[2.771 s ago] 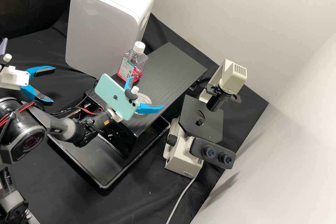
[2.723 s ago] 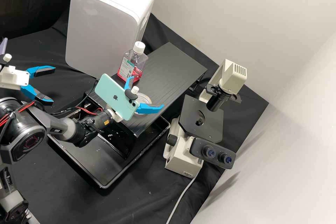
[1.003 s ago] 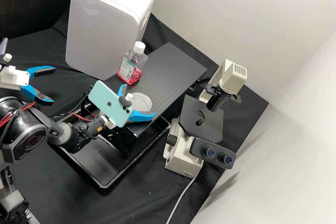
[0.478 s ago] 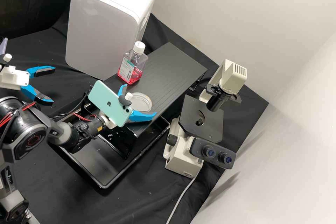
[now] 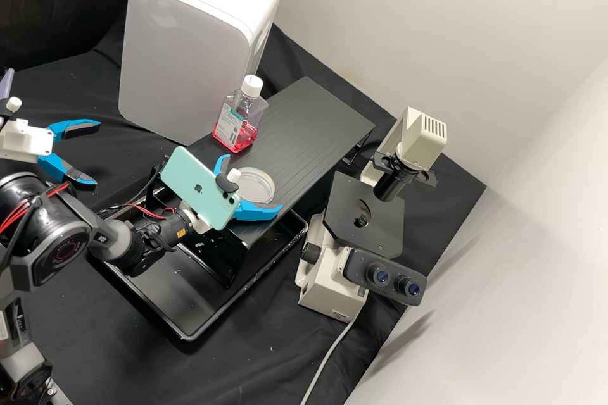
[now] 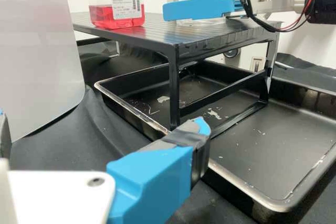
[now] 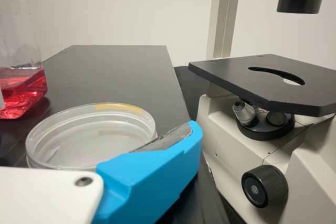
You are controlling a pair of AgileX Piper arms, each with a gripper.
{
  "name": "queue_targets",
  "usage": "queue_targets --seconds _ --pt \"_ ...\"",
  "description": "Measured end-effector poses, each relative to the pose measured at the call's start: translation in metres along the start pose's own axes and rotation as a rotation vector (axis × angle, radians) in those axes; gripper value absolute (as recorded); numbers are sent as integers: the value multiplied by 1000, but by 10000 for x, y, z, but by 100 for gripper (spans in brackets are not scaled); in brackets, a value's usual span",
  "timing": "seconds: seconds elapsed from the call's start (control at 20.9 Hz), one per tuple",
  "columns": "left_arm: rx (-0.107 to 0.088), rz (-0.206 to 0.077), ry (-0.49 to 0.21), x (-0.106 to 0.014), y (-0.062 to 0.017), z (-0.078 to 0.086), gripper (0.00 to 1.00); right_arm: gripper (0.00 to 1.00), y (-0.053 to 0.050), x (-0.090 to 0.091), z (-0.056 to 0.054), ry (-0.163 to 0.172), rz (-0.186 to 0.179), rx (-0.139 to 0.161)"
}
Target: Remove the lid from the petri dish
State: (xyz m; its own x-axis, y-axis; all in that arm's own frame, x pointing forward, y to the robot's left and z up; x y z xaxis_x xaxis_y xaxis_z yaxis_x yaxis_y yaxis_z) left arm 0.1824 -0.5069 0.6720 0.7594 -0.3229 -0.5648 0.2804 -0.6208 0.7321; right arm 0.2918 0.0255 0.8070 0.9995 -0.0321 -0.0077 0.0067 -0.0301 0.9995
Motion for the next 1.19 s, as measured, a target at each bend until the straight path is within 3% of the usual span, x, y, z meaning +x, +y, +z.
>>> queue_targets --seconds 0.33,0.38,1.19 --pt "0 -3 1 2 -7 -2 100 100 18 9 4 -1 7 1" --pt "0 -6 1 4 -13 -3 100 0 24 9 9 -3 9 1" --pt "0 -8 2 5 -17 -4 100 0 1 27 52 -10 10 2"
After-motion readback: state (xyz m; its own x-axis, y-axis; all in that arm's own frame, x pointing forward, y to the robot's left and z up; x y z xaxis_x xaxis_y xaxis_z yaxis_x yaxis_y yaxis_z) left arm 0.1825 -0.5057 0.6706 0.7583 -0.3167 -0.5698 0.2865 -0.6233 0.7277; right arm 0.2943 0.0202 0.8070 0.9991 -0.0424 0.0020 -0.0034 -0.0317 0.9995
